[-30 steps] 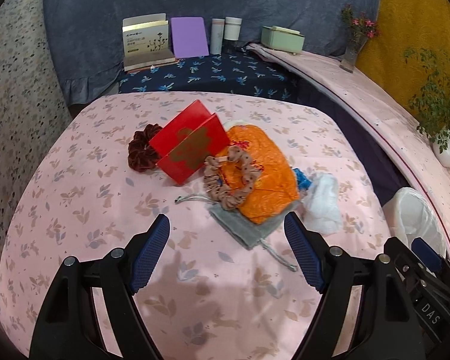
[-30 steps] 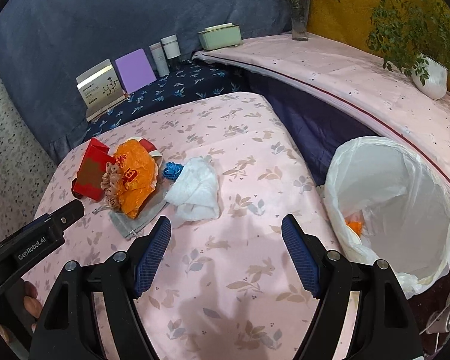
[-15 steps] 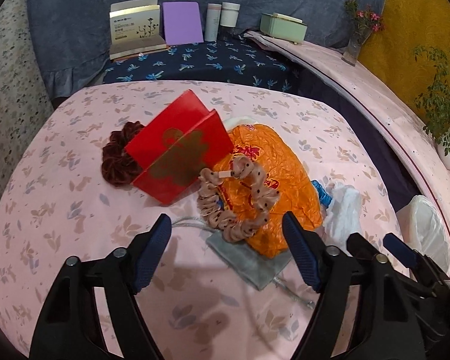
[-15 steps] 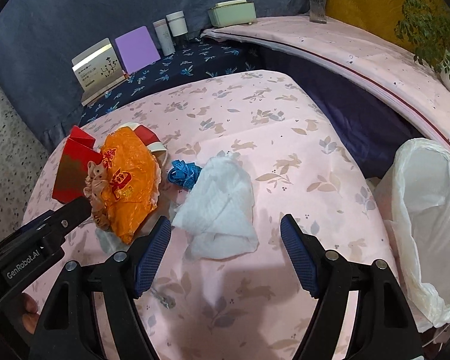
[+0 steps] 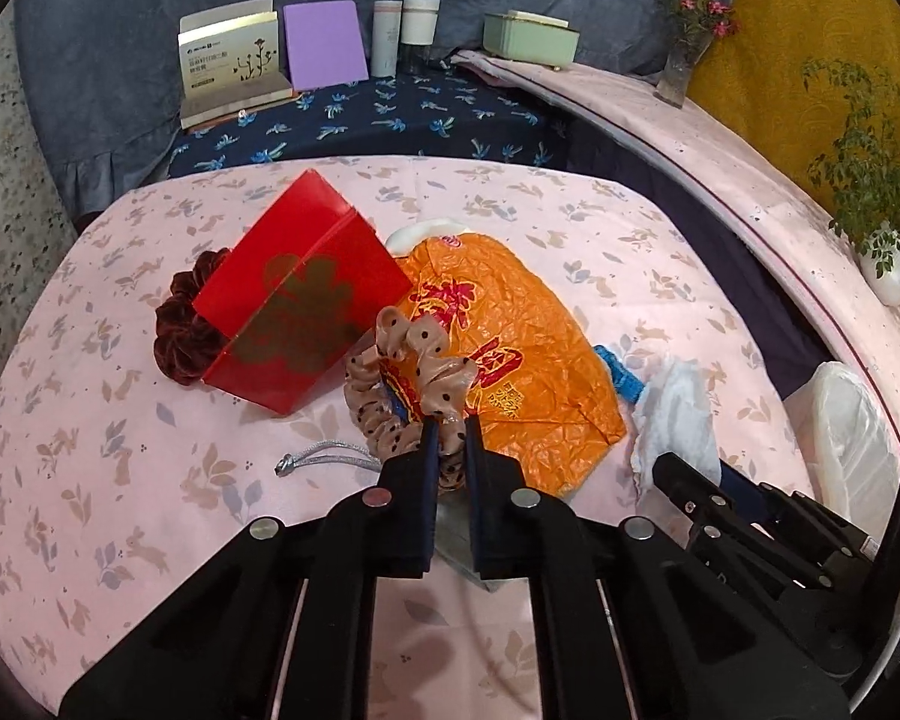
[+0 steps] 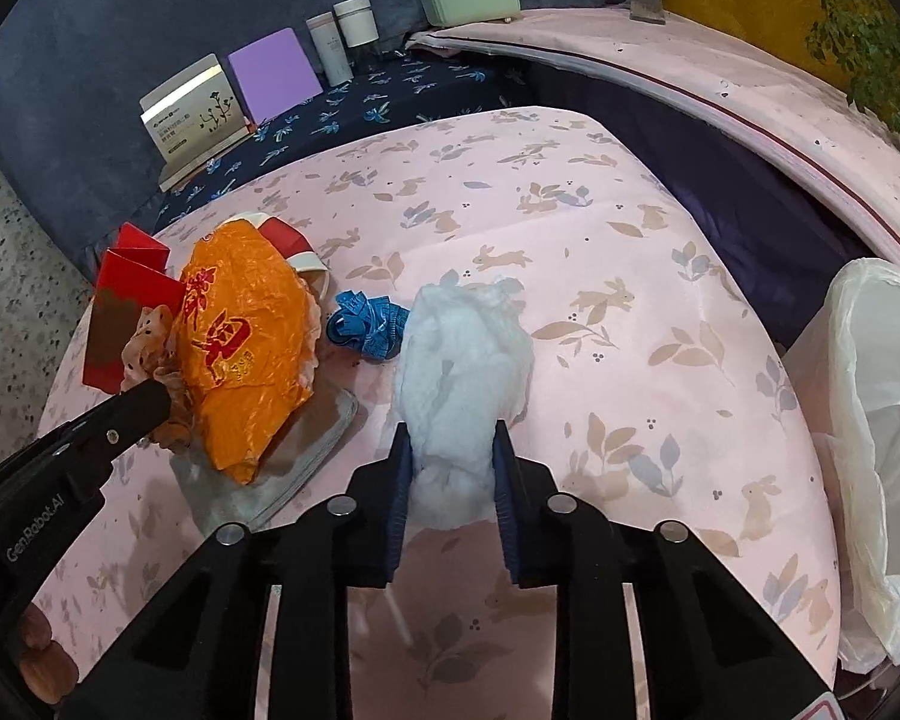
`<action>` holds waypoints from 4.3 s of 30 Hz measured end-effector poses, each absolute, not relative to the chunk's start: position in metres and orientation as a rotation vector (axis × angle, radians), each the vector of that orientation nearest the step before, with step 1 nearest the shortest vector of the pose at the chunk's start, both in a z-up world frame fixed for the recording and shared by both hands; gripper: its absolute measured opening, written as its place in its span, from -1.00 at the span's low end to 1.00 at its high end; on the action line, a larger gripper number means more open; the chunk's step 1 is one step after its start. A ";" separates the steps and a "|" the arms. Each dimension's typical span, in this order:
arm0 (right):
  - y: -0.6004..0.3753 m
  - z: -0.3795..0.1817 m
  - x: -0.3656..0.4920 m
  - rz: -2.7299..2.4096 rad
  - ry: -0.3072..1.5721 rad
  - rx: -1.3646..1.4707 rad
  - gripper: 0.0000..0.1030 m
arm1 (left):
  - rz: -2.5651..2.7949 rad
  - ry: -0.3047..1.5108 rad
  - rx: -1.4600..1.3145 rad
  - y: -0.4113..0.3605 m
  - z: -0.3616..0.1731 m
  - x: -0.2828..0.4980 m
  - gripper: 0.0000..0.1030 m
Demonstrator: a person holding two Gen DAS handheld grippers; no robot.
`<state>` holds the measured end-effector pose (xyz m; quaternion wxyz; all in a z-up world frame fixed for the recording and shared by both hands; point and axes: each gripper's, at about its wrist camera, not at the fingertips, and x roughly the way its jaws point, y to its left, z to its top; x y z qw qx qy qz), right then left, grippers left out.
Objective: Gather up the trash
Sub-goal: 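Grasp the brown scrunchie with the left gripper while the right gripper grasps a white tissue, then carry the scrunchie and tissue toward the bin opening, then open the left gripper over the bin while the right gripper releases the tissue, then withdraw both grippers from the bin back over the table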
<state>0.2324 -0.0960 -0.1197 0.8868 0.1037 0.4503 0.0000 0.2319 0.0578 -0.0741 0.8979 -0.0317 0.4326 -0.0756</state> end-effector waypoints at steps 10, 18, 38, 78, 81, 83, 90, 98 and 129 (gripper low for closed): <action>-0.113 -0.063 0.185 0.002 0.812 0.231 -0.69 | -0.195 0.807 -0.059 0.040 -0.023 0.186 -0.85; -0.144 -0.026 0.140 -0.031 0.727 0.255 -0.69 | -0.249 0.752 -0.030 0.010 0.010 0.149 -0.85; -0.249 -0.023 0.055 -0.199 0.671 0.361 -0.69 | -0.409 0.718 0.125 -0.101 0.020 0.094 -0.85; -0.371 -0.063 0.031 -0.394 0.686 0.513 -0.69 | -0.633 0.769 0.256 -0.255 -0.009 0.110 -0.10; -0.367 -0.062 0.035 -0.387 0.686 0.506 -0.68 | -0.614 0.780 0.236 -0.247 -0.010 0.115 -0.10; -0.365 -0.061 0.037 -0.380 0.688 0.501 -0.68 | -0.598 0.780 0.231 -0.242 -0.010 0.117 -0.10; -0.356 -0.059 0.051 -0.350 0.692 0.480 -0.67 | -0.546 0.786 0.211 -0.222 -0.013 0.125 -0.10; -0.343 -0.050 0.075 -0.332 0.677 0.439 -0.53 | -0.489 0.790 0.184 -0.198 -0.014 0.136 0.02; -0.229 -0.018 0.092 -0.189 0.664 0.312 0.04 | -0.303 0.784 0.042 -0.065 -0.007 0.141 0.17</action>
